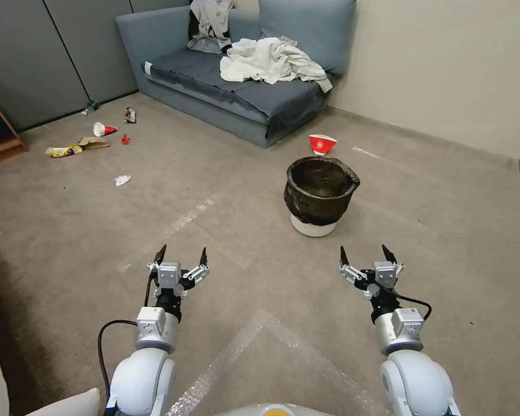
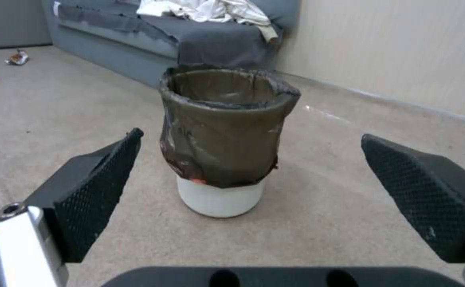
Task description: Pick up the trash can from the floor.
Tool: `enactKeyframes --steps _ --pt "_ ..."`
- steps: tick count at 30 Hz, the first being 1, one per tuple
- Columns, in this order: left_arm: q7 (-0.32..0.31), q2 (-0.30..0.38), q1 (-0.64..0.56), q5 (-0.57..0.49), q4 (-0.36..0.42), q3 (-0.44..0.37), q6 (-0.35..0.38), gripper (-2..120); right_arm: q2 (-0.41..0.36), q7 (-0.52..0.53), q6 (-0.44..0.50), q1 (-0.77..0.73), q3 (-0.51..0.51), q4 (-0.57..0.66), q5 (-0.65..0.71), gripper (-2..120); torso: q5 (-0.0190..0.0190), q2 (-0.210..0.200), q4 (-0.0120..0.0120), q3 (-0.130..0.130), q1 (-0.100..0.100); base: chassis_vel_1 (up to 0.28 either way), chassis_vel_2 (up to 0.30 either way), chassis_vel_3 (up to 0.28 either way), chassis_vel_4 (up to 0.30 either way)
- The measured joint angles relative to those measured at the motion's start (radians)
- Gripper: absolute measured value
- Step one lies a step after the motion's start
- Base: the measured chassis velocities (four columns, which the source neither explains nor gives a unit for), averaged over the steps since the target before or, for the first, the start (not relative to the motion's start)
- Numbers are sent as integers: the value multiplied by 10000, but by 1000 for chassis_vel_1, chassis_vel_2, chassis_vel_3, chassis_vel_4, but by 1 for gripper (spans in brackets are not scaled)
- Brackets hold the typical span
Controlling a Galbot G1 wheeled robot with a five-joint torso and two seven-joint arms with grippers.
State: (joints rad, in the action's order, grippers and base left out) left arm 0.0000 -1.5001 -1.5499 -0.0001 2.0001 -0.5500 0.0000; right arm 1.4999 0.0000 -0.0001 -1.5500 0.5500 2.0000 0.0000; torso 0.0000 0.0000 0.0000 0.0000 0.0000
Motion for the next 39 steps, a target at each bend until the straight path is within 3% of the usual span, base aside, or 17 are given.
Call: enactKeyframes --steps 39 --pt "0 0 0 0 0 0 0 100 0 0 0 -1 0 0 0 100 0 0 0 0 0 0 0 0 0"
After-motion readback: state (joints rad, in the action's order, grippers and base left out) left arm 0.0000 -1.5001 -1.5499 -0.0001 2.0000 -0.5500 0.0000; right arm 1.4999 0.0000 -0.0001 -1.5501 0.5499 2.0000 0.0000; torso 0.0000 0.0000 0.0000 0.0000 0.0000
